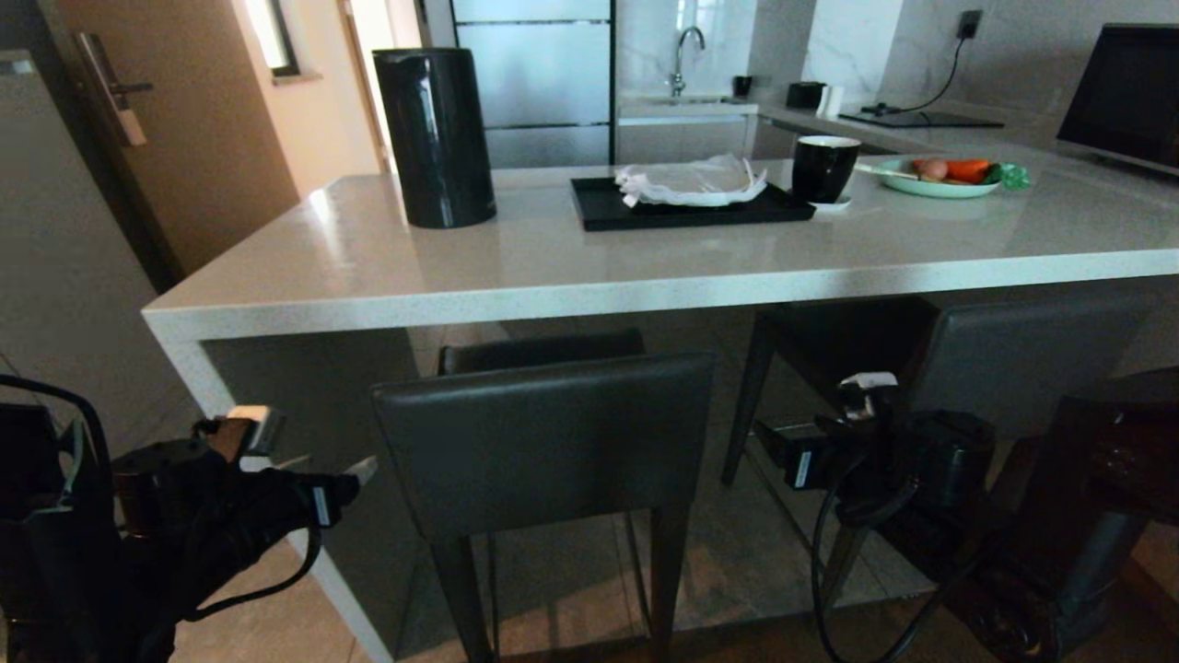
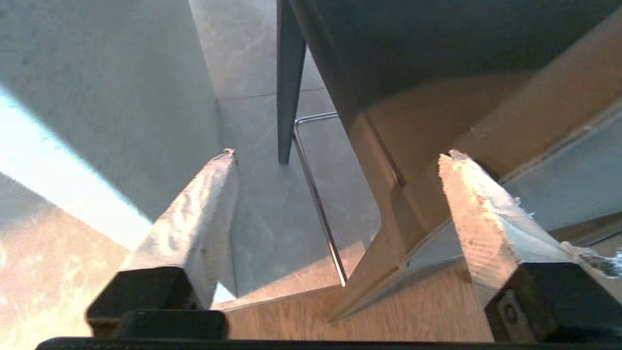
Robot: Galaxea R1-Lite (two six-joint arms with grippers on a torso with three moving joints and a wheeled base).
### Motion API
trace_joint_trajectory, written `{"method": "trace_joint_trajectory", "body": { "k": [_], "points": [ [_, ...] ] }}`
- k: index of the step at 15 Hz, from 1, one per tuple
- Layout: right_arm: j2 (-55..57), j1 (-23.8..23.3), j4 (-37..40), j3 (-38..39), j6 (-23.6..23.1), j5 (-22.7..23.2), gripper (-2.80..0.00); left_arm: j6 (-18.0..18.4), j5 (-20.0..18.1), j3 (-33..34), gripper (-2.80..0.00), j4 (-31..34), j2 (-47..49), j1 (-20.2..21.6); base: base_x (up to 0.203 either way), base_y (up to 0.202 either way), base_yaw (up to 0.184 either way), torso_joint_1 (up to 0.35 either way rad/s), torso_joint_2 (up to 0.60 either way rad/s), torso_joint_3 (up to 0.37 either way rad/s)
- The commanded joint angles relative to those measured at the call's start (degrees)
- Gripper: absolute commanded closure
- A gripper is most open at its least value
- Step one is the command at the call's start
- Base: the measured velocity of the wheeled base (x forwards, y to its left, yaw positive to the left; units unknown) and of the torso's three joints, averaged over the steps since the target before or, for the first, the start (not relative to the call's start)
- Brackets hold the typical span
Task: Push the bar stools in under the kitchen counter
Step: Pull the gray chair out from under the dining table
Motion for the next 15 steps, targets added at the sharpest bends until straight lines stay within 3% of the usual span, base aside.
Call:
{"method": "trace_joint_trajectory", "body": {
  "k": [1, 4, 5, 7, 9, 13, 15],
  "points": [
    [-1.51, -0.01, -0.48, 1.11, 0.02, -0.14, -2.80, -0.07, -0.09, 1.37, -2.80, -0.49, -2.10, 0.05, 0.000, 0.000, 0.000, 0.000, 0.00, 0.000],
    [-2.82, 0.03, -0.48, 2.27, -0.15, 0.36, -2.80, -0.07, -1.00, 1.55, -2.80, -0.49, -2.65, -0.14, 0.000, 0.000, 0.000, 0.000, 0.00, 0.000],
    [-3.47, 0.04, -0.48, 2.74, -0.02, 0.82, -2.80, -0.07, -3.74, 2.11, -2.80, -0.49, -3.02, 0.06, 0.000, 0.000, 0.000, 0.000, 0.00, 0.000],
    [-4.63, -0.64, -0.48, 3.62, 0.10, 4.67, -2.80, -0.11, -15.24, 4.37, -2.80, -0.49, -4.78, 3.70, 0.000, 0.000, 0.000, 0.000, 0.00, 0.000],
    [-5.65, -2.55, -0.48, 4.70, 0.04, 12.22, -2.80, 0.13, -29.19, 5.85, -2.80, -0.49, -4.97, 8.49, 0.000, 0.000, 0.000, 0.000, 0.00, 0.000],
    [-5.90, -5.43, -0.48, 4.73, 0.06, 29.55, -2.80, 0.38, -42.26, 2.77, -2.80, -0.49, -4.33, 9.78, 0.000, 0.000, 0.000, 0.000, 0.00, 0.000],
    [-5.49, -6.96, -0.48, 4.15, -0.06, 36.96, -2.80, 0.37, -46.72, 1.11, -2.80, -0.49, -2.88, 9.63, 0.000, 0.000, 0.000, 0.000, 0.00, 0.000]
  ]
}}
